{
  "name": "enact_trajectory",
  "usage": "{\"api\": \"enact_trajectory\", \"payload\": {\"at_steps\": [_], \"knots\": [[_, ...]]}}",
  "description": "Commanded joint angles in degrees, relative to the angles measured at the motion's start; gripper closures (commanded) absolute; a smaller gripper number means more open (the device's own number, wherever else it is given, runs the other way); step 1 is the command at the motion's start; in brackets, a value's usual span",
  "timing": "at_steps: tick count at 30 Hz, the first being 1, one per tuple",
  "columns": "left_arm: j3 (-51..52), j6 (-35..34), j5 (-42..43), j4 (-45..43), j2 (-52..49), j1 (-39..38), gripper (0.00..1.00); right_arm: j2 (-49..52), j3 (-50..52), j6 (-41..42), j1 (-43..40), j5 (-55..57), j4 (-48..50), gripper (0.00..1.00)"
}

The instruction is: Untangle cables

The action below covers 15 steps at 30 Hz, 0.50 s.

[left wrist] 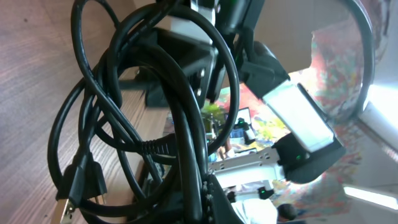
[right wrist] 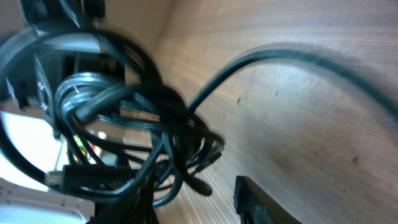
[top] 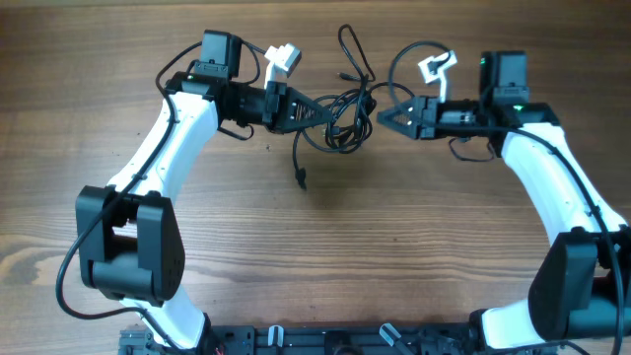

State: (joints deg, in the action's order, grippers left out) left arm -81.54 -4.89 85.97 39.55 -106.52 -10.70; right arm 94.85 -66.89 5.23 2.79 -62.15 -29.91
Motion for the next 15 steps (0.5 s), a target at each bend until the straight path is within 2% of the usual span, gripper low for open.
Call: {"api": "enact_trajectory", "payload": {"at_steps": [1, 3, 6, 7, 8, 11, 13, 15], "knots": [[-0.1, -9.0, 3.1, -2.8, -0.1, 0.2, 0.96, -1.2, -0.2, -3.5, 3.3, 5.2, -0.6, 0.56], [-0.1, -11.2, 3.1, -4.5, -0.1, 0.2, 0.96, -1.2, -0.2, -2.8, 4.7, 7.5, -0.3, 0.57], [-0.1, -12.6, 3.1, -6.1, -0.1, 0.2, 0.96, -1.2, -0.2, -0.2, 5.6, 11.5, 0.1, 0.66], [-0.1, -12.6, 3.1, -6.2, -0.1, 0.2, 0.96, -1.2, -0.2, 0.1, 5.6, 11.6, 0.6, 0.73], [-0.1, -12.5, 2.9, -6.2, -0.1, 0.2, 0.96, -1.2, -0.2, 1.1, 5.6, 11.6, 1.2, 0.84], [-0.1, -12.5, 2.5, -6.2, -0.1, 0.2, 0.96, -1.2, -0.2, 3.2, 5.4, 11.5, 2.8, 0.95], [-0.1, -12.9, 2.5, -6.2, -0.1, 0.2, 0.96, -1.2, -0.2, 3.9, 5.4, 11.1, 3.3, 0.96], [-0.1, -18.7, -0.3, -6.5, -0.1, 0.2, 0.96, -1.2, -0.2, 3.9, 5.4, 11.1, 2.4, 0.87]]}}
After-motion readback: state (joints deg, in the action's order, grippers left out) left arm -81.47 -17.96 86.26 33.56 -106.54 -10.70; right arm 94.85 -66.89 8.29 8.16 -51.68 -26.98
